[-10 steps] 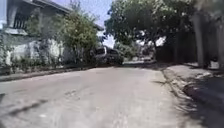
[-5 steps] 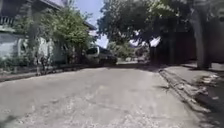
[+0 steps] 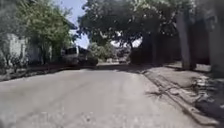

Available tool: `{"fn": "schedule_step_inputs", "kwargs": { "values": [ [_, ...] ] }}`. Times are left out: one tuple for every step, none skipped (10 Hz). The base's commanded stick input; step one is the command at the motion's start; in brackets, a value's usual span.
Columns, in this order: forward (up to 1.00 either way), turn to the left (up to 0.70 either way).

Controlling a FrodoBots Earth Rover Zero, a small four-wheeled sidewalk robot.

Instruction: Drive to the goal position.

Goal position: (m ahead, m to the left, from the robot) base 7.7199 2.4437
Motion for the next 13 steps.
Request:
{"fn": "schedule_step_inputs", "kwargs": {
  "values": [
    [1.00, 0.01],
    [1.00, 0.01],
    [1.00, 0.01],
    [1.00, 0.01],
    [1.00, 0.01],
    [1.00, 0.01],
    [1.00, 0.01],
    [1.00, 0.01],
    [1.00, 0.01],
    [1.00, 0.01],
    [1.00, -0.12],
    [1.00, -0.39],
    [1.00, -0.39]
  ]
}}
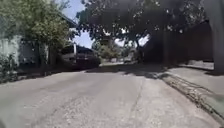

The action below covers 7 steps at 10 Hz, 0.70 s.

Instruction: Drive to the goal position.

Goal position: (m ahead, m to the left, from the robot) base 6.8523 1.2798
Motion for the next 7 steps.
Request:
{"fn": "schedule_step_inputs", "kwargs": {
  "values": [
    [1.00, -0.39],
    [1.00, -0.39],
    [1.00, -0.32],
    [1.00, 0.01],
    [1.00, 0.01],
    [1.00, 0.01],
    [1.00, 0.01]
  ]
}}
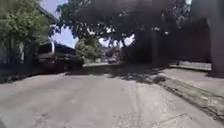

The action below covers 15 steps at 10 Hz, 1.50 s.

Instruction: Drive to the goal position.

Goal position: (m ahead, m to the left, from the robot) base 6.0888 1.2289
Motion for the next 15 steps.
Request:
{"fn": "schedule_step_inputs", "kwargs": {
  "values": [
    [1.00, 0.01],
    [1.00, 0.01],
    [1.00, 0.01],
    [1.00, 0.01],
    [1.00, 0.01],
    [1.00, 0.01],
    [1.00, 0.01],
    [1.00, 0.01],
    [1.00, 0.01],
    [1.00, 0.01],
    [1.00, 0.01],
    [1.00, 0.01],
    [1.00, 0.01],
    [1.00, -0.06],
    [1.00, -0.17]
  ]
}}
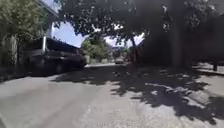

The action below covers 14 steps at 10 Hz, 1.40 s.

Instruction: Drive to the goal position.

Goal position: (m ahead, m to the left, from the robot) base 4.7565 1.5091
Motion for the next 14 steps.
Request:
{"fn": "schedule_step_inputs", "kwargs": {
  "values": [
    [1.00, -0.39],
    [1.00, -0.39],
    [1.00, -0.39],
    [1.00, -0.39],
    [1.00, -0.06],
    [1.00, 0.01],
    [1.00, 0.01],
    [1.00, 0.01],
    [1.00, 0.01],
    [1.00, 0.01],
    [1.00, 0.01],
    [1.00, 0.01],
    [1.00, 0.01],
    [1.00, 0.01]
  ]
}}
